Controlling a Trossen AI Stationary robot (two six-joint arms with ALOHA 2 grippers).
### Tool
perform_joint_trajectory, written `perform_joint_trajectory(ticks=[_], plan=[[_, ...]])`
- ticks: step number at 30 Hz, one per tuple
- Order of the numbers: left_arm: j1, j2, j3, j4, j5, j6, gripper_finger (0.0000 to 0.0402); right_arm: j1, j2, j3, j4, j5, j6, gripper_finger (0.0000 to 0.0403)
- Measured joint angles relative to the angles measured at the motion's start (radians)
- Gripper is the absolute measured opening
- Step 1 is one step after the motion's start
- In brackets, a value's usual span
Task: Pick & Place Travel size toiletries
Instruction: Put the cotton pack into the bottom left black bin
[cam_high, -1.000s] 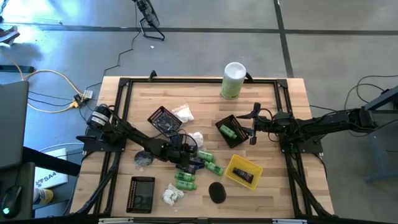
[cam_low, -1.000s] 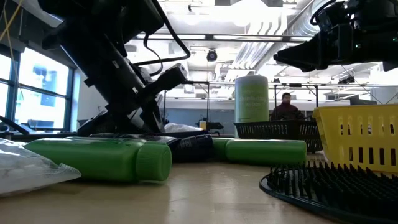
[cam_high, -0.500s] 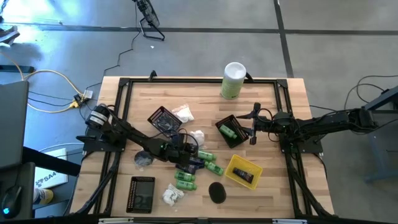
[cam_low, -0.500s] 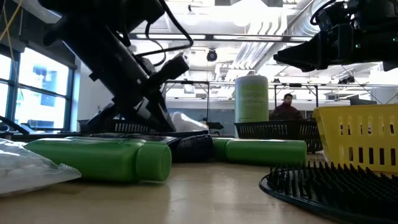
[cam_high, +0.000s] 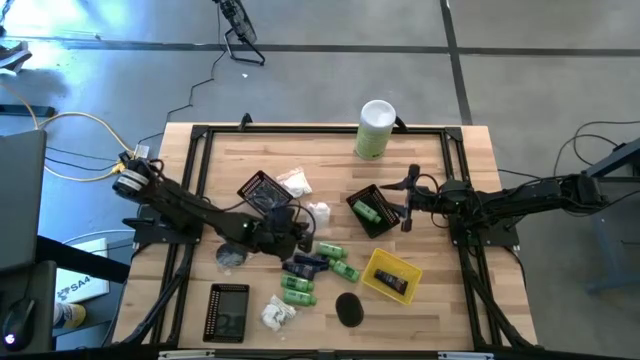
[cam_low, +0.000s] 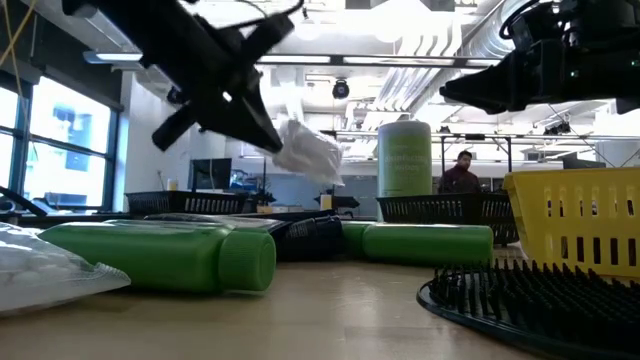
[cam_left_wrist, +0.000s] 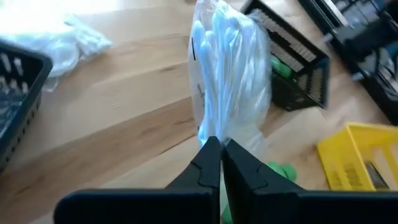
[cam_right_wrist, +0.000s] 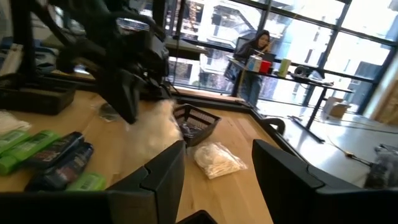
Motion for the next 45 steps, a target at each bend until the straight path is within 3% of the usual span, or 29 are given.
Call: perform_joint_trajectory(ticks=[5, 12, 17, 24, 33, 41, 45], plan=[[0.000, -0.077, 0.014, -0.037, 0.048, 0.109, 0.0000, 0.000, 0.000, 0.000, 0.000, 0.065, -0.002, 0.0179], [0.000, -0.142, 0.129, -0.288, 0.182, 0.228, 0.0000, 0.000, 0.000, 0.000, -0.002, 0.130, -0.003, 0.0179], [0.000, -0.142, 0.240, -0.514, 0.320, 0.230, 0.0000, 0.000, 0.000, 0.000, -0.027, 0.123, 0.099, 0.0179], [-0.030, -0.141, 0.303, -0.626, 0.413, 0.171, 0.0000, 0.000, 0.000, 0.001, -0.109, 0.085, 0.217, 0.0179], [-0.182, -0.141, 0.368, -0.825, 0.432, -0.143, 0.0000, 0.000, 0.000, 0.001, -0.145, -0.116, 0.332, 0.0179], [-0.330, -0.112, 0.368, -0.946, 0.588, -0.474, 0.0000, 0.000, 0.000, 0.001, -0.172, -0.209, 0.405, 0.0179], [-0.381, -0.087, 0.368, -0.945, 0.724, -0.578, 0.0000, 0.000, 0.000, 0.001, -0.165, -0.210, 0.405, 0.0179]])
